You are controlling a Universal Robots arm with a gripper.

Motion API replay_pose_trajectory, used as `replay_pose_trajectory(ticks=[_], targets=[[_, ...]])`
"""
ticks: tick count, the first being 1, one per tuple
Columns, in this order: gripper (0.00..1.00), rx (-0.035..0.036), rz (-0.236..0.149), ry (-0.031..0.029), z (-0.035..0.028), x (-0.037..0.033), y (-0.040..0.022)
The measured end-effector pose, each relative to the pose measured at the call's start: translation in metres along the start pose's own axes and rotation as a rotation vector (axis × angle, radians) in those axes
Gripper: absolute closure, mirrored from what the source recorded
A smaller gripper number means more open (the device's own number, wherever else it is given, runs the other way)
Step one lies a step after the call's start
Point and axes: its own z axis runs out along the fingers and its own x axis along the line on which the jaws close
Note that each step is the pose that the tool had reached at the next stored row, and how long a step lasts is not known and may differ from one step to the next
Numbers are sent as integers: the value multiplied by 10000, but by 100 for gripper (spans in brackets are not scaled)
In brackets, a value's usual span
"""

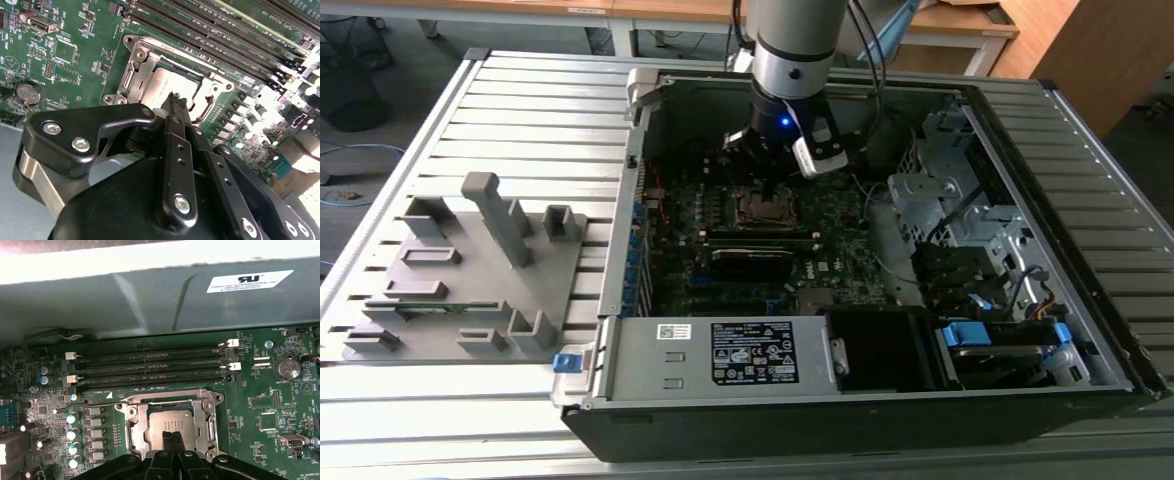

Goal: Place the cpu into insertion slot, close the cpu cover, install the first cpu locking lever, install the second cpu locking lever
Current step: 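Close the cpu cover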

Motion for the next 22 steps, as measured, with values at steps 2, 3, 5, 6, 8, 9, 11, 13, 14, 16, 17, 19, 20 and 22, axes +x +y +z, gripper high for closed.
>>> replay_pose_trajectory(ticks=[2, 3, 5, 6, 8, 9, 11, 13, 14, 16, 17, 19, 20, 22], targets=[[89, -1, -1, -1, 6, 12, -1], [89, 1, -1, 0, 10, 20, -2], [89, 1, -1, -1, 20, 40, -5], [89, 0, -1, -2, 26, 55, -6], [89, 0, -2, -5, 36, 81, -9], [89, 0, -2, -6, 38, 90, -11], [89, 2, -2, -6, 39, 93, -11], [89, 1, -3, -6, 39, 93, -11], [89, 0, -3, -6, 39, 94, -11], [89, -2, -1, -12, 41, 101, -11], [89, -5, -2, -20, 43, 111, -12], [89, -3, -2, -29, 47, 139, -15], [89, -3, -2, -32, 54, 153, -17], [89, 4, -2, -39, 75, 169, -19]])
